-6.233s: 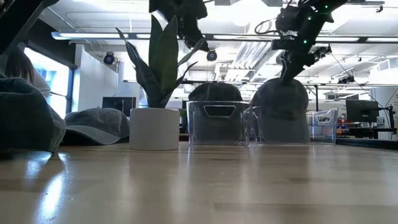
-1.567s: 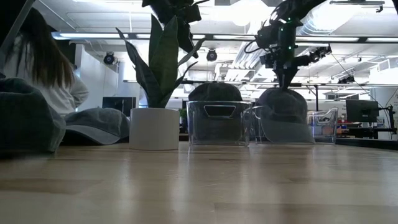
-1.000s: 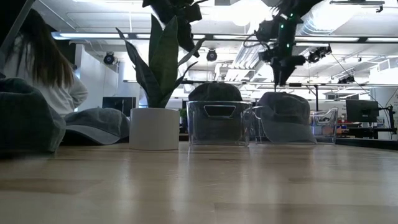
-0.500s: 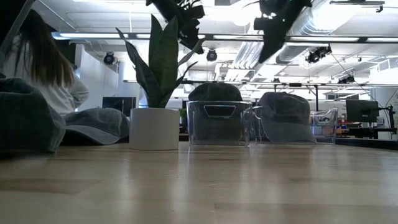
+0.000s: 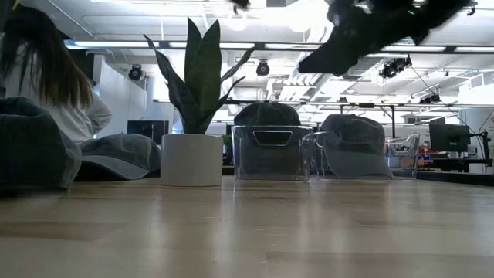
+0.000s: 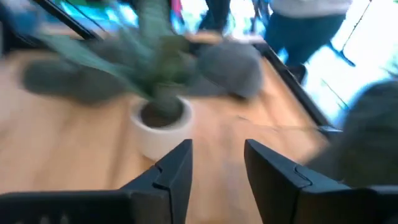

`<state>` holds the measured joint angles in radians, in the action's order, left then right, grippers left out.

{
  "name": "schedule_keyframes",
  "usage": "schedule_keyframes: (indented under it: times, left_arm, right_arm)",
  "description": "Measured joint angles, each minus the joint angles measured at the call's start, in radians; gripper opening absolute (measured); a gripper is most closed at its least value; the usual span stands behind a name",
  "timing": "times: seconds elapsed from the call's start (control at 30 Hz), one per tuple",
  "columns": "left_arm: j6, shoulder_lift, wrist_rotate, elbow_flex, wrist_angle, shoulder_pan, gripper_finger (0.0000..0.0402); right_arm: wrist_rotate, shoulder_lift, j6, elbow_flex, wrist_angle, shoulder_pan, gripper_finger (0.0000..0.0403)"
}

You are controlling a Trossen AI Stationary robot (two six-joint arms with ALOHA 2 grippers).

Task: Pick & Place hat
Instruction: Put the green cap into the left transparent bin

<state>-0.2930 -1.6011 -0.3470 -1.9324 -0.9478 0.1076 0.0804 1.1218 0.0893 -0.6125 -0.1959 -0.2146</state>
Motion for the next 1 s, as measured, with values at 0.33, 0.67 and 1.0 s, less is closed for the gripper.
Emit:
schedule_keyframes:
  times: [0.33, 0.67, 1.0]
  left_arm:
    - [0.419, 0.034, -0.144, 0.143, -0.199, -0.374, 0.0174]
    - [0.877, 0.033, -0.406, 0.463, -0.229, -0.743, 0.0174]
    - [1.165, 0.033, -0.585, 0.477, -0.158, -0.956, 0.0174]
  right_arm:
    - [-0.337, 0.066, -0.037, 0.252, -0.392, 0.415, 0.0091]
    - [-0.169, 0.115, -0.118, 0.247, -0.440, 0.480, 0.0053]
    - [-0.027, 0.113, -0.261, 0.247, -0.464, 0.499, 0.0034]
